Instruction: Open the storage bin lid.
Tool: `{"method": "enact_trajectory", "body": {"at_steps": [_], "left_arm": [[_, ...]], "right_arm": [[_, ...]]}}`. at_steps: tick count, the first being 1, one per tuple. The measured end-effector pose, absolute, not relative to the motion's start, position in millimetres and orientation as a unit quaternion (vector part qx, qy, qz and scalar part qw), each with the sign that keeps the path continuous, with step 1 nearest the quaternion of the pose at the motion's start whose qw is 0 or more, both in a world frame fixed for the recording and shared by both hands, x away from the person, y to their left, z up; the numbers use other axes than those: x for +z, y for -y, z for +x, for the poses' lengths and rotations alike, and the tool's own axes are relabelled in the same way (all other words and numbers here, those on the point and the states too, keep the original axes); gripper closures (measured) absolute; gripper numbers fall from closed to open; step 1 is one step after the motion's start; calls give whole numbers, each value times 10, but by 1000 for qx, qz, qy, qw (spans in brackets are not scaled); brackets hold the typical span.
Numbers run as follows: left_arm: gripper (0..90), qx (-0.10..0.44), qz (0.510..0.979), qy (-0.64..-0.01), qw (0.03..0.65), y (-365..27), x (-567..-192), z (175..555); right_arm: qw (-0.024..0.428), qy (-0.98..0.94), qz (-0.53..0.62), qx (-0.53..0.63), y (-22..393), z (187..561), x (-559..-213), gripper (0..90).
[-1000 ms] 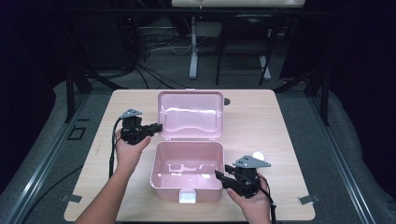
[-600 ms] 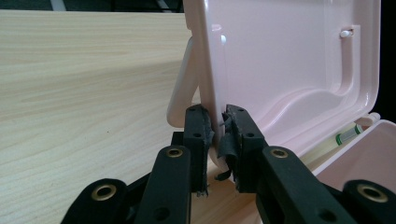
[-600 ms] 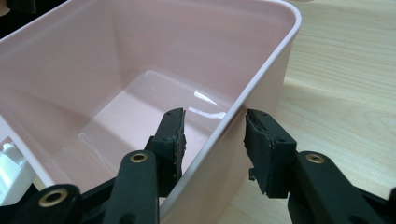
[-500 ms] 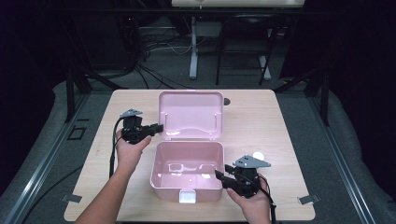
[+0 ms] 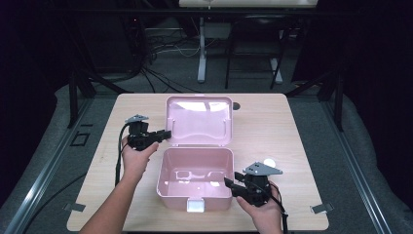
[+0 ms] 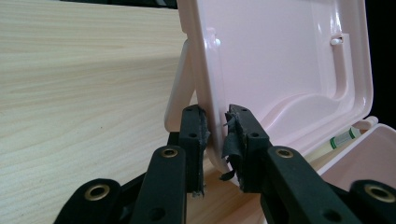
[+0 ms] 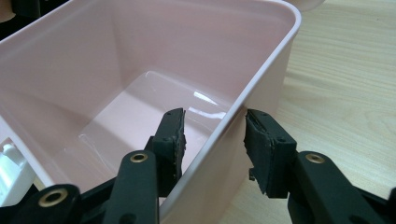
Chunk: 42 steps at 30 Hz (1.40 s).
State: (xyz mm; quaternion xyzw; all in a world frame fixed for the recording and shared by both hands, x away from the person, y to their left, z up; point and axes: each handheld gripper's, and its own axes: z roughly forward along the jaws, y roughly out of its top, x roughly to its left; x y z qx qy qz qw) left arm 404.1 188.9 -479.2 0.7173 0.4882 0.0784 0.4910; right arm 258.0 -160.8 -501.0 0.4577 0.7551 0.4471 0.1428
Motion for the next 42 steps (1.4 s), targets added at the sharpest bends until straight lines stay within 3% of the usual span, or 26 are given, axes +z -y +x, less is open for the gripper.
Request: {"method": "enact_trajectory", "body": {"at_steps": [42], "left_arm": [[651,50,709,-513,481,-1840,-4903,4082]], "right_arm": [[141,-756,457,446,1610,2577,-5012,572]]}}
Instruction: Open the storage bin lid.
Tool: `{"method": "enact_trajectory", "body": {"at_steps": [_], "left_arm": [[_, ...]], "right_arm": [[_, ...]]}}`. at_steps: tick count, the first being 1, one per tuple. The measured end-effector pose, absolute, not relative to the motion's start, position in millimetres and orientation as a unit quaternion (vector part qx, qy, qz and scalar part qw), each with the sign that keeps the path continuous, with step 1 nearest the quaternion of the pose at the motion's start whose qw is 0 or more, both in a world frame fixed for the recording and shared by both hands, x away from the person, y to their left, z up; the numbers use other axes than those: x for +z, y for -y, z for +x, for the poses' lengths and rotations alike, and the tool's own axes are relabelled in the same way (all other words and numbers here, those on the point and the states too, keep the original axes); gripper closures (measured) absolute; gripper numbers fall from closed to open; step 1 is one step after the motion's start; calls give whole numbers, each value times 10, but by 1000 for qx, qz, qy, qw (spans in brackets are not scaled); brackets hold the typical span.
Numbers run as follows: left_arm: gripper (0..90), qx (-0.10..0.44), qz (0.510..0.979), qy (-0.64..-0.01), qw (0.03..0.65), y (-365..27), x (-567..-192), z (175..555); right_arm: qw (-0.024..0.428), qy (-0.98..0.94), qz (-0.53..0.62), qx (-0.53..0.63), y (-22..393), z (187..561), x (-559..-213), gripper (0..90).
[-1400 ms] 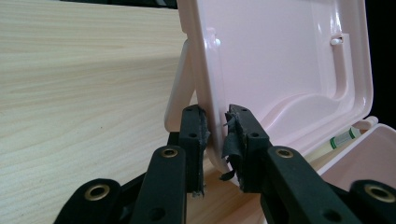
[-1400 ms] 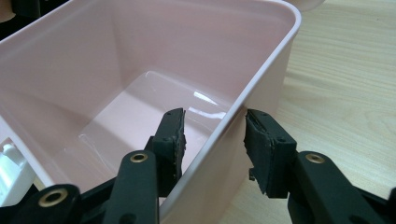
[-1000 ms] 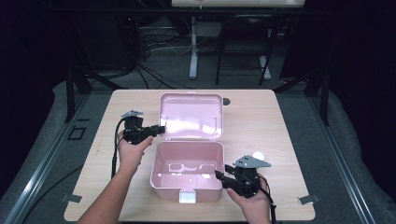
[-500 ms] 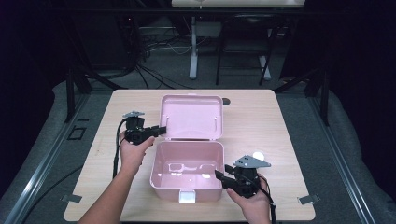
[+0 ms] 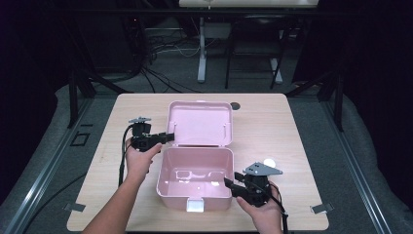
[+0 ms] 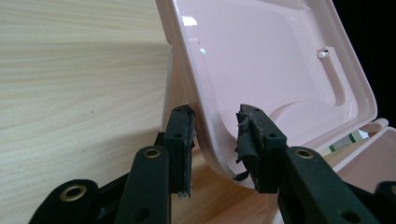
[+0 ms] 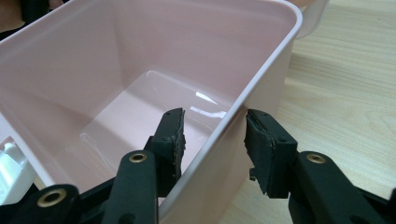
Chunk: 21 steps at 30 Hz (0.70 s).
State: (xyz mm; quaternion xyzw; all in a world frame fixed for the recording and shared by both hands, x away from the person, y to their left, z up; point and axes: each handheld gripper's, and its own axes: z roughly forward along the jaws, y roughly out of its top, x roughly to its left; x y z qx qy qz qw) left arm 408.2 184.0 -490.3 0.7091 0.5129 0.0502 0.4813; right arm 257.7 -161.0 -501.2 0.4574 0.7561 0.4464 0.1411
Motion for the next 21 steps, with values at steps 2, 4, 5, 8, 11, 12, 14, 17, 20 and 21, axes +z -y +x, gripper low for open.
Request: {"method": "enact_trajectory", "body": {"at_steps": [2,4,5,8,11,12,14,17,20,21], "left_arm": [[650,50,709,-513,481,-1840,-4905,4084],[648,49,708,-514,481,-1839,-4909,4087],[647,49,708,-514,481,-1838,-4911,4086],[639,48,707,-516,481,-1833,-4918,4083],[634,45,705,-518,483,-1835,-4931,4083],[633,45,704,-518,484,-1836,-4935,4082],[628,43,704,-518,484,-1838,-4944,4080],[623,36,701,-521,486,-1844,-4958,4082],[621,31,698,-523,489,-1849,-4971,4085],[621,30,698,-523,489,-1851,-4973,4086]], "right_arm": [[141,-755,458,447,1612,2576,-5014,571],[136,-751,459,455,1625,2583,-5028,569],[135,-750,459,456,1626,2584,-5029,569],[136,-751,459,455,1624,2584,-5028,568],[136,-751,459,455,1624,2584,-5028,568],[137,-751,459,455,1624,2583,-5028,568],[137,-751,458,454,1623,2582,-5028,568],[137,-751,458,454,1623,2583,-5028,568],[137,-752,458,455,1624,2584,-5029,567],[137,-751,458,455,1624,2584,-5029,567]]}}
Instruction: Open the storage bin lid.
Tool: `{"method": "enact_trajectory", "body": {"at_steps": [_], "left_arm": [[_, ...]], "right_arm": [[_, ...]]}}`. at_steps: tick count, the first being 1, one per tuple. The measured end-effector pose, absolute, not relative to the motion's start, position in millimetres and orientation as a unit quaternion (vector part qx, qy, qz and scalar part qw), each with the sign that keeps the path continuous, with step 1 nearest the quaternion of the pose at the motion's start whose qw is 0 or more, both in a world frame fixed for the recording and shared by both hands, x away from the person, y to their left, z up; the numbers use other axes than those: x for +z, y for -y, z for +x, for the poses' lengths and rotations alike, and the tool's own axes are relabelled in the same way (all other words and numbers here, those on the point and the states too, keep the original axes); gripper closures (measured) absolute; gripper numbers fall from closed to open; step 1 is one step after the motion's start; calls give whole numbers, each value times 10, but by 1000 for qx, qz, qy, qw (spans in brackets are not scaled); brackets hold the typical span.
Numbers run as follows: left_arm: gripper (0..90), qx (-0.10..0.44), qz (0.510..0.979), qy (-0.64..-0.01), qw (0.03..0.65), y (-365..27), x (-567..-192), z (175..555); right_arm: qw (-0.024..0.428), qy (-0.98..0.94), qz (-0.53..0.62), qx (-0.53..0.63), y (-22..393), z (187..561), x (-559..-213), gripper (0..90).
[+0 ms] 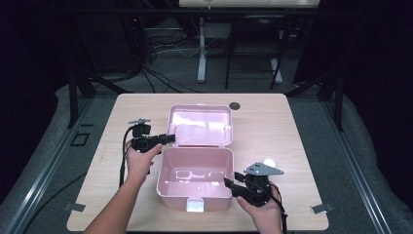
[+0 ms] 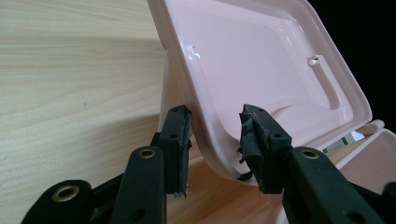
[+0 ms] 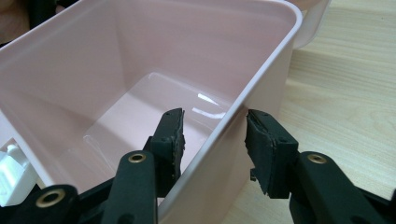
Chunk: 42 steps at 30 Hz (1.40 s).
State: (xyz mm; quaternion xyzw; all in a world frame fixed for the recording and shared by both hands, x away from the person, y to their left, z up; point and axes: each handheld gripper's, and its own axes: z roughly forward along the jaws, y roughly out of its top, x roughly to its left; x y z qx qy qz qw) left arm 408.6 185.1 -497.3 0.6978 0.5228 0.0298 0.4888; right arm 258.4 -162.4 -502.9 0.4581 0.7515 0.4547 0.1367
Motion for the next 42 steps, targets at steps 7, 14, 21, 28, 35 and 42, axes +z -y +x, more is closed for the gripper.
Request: {"method": "enact_trajectory", "body": {"at_steps": [7,14,21,28,35,42], "left_arm": [[610,20,695,-527,489,-1858,-4996,4094],[593,11,694,-532,485,-1857,-5013,4105],[577,3,691,-537,485,-1854,-5033,4107],[560,-2,690,-540,483,-1849,-5043,4112],[525,3,691,-540,481,-1852,-5045,4113],[493,6,688,-542,483,-1875,-5023,4102]], "right_arm": [[138,-752,458,455,1625,2583,-5031,568],[137,-751,459,454,1625,2581,-5031,569],[137,-750,459,457,1626,2582,-5034,568],[137,-750,459,457,1627,2581,-5035,568],[135,-748,460,459,1631,2581,-5037,566],[136,-747,461,460,1630,2580,-5037,565]]}}
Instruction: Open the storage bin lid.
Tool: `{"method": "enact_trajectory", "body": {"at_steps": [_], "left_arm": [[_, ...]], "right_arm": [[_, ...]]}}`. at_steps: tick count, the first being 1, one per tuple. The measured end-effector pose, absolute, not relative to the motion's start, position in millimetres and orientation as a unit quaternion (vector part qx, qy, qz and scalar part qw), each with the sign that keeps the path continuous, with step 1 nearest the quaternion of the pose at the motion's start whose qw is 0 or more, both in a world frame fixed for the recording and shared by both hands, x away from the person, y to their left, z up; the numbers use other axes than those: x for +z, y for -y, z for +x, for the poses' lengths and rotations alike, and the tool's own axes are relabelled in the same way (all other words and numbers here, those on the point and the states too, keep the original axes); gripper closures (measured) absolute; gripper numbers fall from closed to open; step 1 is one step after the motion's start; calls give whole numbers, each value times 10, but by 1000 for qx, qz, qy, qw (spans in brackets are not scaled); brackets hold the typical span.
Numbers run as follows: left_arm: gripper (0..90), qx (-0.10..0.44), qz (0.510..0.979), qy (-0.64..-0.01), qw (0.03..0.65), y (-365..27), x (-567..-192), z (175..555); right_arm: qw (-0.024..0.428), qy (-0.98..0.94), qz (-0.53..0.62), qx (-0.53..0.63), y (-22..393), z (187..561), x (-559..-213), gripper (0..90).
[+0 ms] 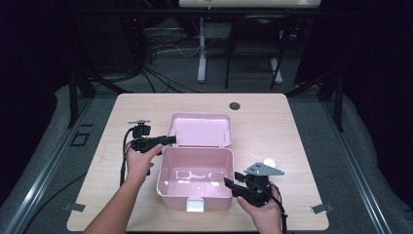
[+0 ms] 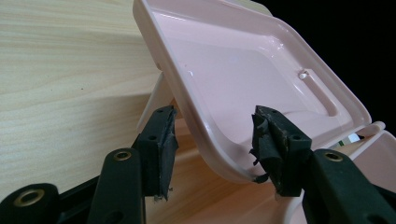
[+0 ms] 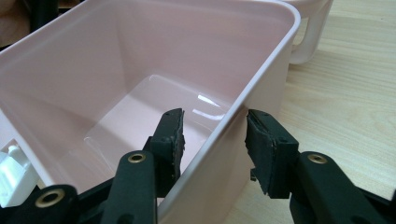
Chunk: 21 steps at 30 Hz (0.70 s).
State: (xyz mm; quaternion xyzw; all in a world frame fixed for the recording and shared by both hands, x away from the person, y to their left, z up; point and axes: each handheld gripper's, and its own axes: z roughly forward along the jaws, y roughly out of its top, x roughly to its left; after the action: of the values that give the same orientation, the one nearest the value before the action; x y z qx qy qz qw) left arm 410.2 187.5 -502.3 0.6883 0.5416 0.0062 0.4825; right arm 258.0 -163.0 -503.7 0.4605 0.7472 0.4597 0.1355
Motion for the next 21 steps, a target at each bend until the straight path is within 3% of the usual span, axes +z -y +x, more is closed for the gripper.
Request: {"method": "enact_trajectory", "body": {"at_steps": [21], "left_arm": [[491,36,691,-514,506,-2109,-4841,3819]], "right_arm": [[152,-729,461,483,1856,2580,-4850,533]]}}
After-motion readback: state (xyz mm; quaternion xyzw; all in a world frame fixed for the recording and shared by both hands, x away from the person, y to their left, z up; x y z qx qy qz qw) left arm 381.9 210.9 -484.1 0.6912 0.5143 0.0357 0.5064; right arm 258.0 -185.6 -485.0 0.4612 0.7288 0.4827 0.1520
